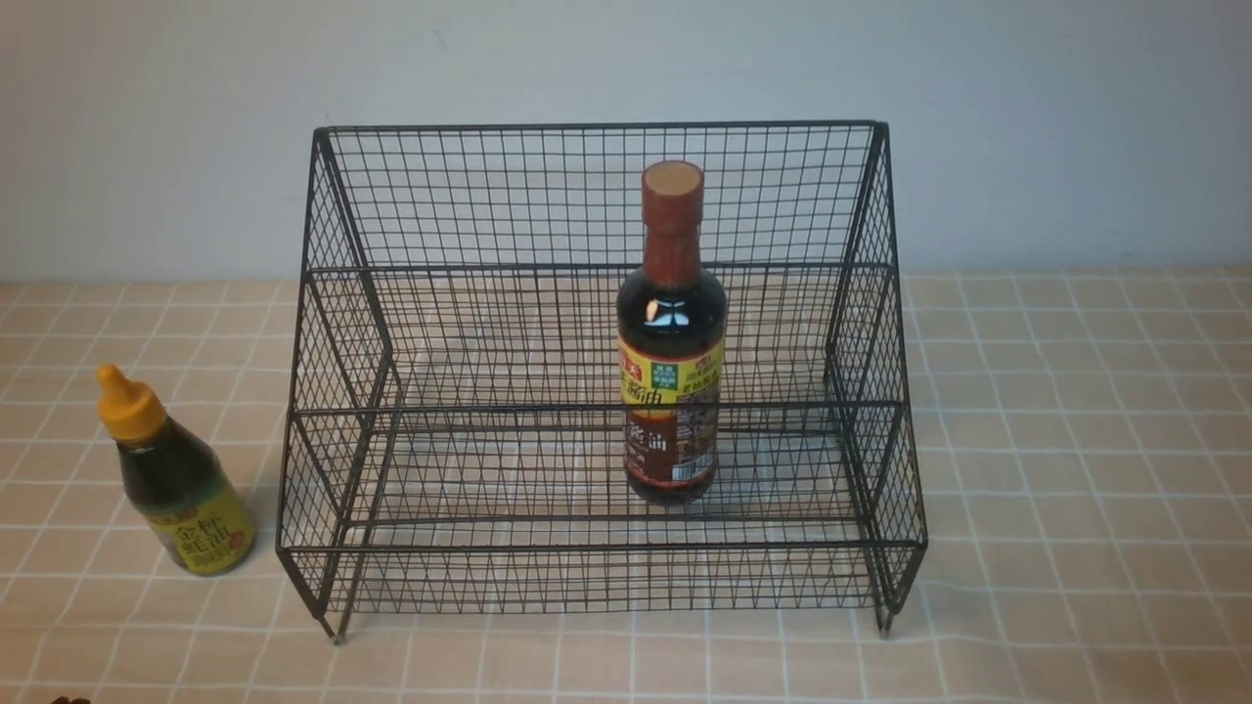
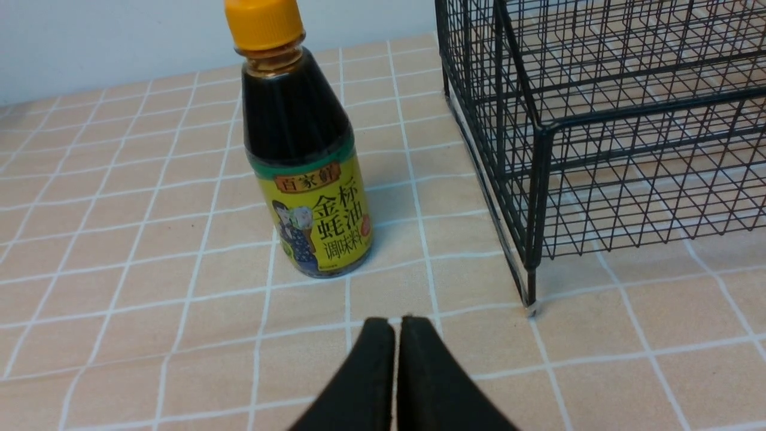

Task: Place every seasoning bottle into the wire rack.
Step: Use the left arm to grab the condiment bottle closest to it

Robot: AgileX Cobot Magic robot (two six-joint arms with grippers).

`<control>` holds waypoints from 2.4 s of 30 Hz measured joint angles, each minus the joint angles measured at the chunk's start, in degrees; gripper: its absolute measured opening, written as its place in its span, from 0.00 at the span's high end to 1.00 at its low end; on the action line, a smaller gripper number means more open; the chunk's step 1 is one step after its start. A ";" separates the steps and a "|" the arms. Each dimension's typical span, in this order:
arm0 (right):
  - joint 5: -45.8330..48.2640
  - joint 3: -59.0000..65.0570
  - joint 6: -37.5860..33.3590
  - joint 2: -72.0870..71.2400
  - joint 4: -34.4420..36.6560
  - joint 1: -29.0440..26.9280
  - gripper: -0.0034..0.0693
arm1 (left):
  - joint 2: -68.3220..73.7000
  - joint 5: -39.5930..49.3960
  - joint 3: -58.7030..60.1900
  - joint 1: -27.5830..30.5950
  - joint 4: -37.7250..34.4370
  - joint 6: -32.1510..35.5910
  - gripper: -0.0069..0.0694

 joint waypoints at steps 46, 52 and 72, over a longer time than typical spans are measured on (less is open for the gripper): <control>1.39 0.02 0.68 -1.33 0.50 -0.05 0.97 | 0.00 -12.84 0.28 0.00 -8.29 -0.95 0.92; 1.39 0.02 0.68 -1.33 0.50 -0.05 0.97 | 0.00 -26.65 0.28 0.00 -14.48 -1.14 0.92; 1.39 0.02 0.68 -1.33 0.54 -0.05 0.97 | 45.15 -51.91 -10.29 0.00 -15.14 -0.62 0.60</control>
